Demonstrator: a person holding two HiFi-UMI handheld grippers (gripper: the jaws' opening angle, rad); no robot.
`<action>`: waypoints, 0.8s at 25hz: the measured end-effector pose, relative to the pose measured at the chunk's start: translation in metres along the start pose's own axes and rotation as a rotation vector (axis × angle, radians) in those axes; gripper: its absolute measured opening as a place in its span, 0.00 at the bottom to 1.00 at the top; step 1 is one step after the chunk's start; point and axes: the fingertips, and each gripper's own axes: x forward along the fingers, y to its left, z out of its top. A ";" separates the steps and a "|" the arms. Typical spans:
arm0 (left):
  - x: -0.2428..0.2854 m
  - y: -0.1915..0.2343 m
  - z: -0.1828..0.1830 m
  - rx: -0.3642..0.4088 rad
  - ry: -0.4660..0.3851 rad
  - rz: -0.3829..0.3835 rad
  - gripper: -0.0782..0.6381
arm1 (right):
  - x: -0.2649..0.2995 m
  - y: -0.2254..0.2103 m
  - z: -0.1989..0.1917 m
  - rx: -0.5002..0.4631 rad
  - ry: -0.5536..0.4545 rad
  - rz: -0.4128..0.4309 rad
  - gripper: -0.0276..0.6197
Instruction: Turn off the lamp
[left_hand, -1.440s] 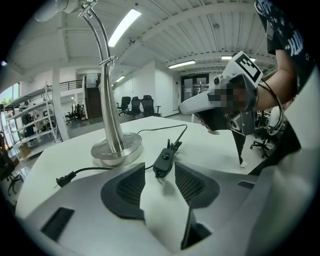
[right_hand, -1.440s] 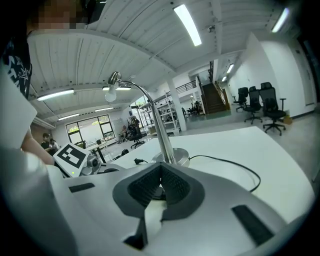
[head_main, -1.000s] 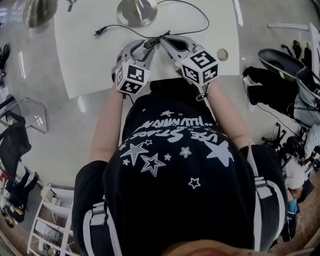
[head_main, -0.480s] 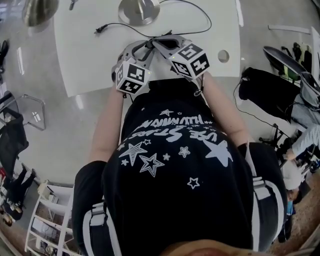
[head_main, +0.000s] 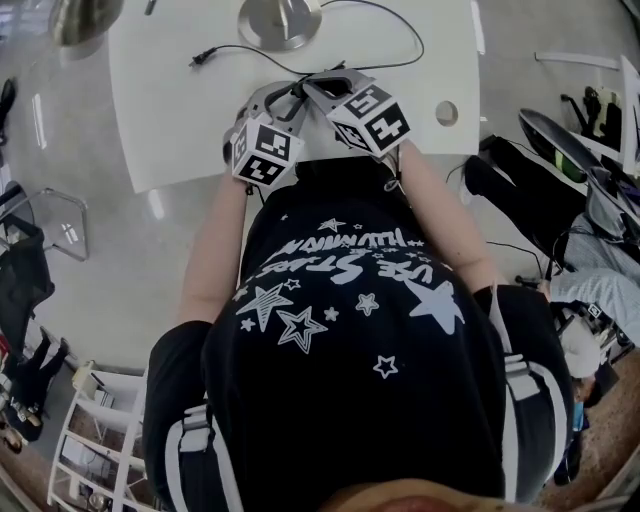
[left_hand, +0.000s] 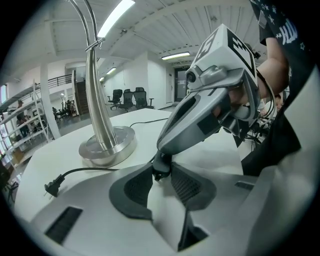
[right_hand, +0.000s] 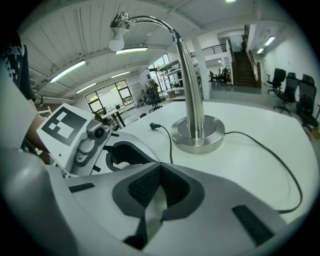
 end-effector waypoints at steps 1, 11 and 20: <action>0.000 0.000 -0.001 -0.002 0.003 -0.001 0.29 | 0.001 0.000 -0.001 -0.001 0.006 -0.004 0.05; 0.004 -0.002 0.005 0.006 0.016 -0.002 0.28 | 0.008 0.008 0.004 -0.067 0.052 -0.008 0.05; 0.001 -0.001 0.005 -0.031 -0.002 0.026 0.29 | 0.005 0.014 0.005 -0.013 -0.002 0.029 0.05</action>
